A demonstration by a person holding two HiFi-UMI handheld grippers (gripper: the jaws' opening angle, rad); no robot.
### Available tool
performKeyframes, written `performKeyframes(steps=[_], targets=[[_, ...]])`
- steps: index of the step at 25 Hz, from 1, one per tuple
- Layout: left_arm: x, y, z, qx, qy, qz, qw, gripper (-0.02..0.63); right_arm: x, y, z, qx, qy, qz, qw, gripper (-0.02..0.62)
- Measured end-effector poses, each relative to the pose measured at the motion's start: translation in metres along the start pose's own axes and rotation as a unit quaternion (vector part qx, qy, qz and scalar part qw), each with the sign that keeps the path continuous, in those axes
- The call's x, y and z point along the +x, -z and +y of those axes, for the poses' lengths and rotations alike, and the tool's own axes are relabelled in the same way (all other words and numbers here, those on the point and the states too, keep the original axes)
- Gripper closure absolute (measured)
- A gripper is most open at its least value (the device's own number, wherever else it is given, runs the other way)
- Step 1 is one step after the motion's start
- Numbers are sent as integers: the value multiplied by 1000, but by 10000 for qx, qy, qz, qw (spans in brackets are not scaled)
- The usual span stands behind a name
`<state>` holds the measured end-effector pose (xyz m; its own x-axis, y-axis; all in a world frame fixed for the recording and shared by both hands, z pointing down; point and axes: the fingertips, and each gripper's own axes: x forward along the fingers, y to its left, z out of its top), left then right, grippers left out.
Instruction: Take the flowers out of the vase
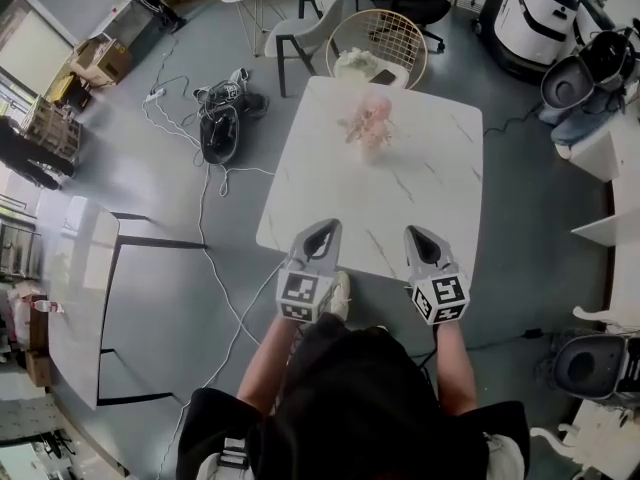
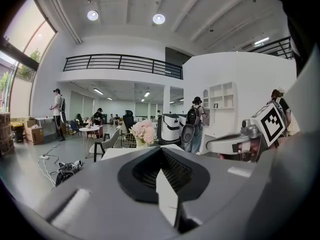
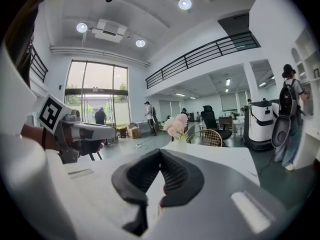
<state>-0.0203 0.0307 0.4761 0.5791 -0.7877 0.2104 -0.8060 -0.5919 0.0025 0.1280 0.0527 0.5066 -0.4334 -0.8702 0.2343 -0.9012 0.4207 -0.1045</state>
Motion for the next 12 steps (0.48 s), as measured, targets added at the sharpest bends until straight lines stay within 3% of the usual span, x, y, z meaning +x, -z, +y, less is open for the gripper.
performKeyframes(steps=[12], targets=[[32, -11, 74, -22, 268, -26, 9996, 598, 77, -29, 11, -72, 231, -33, 9997, 592]])
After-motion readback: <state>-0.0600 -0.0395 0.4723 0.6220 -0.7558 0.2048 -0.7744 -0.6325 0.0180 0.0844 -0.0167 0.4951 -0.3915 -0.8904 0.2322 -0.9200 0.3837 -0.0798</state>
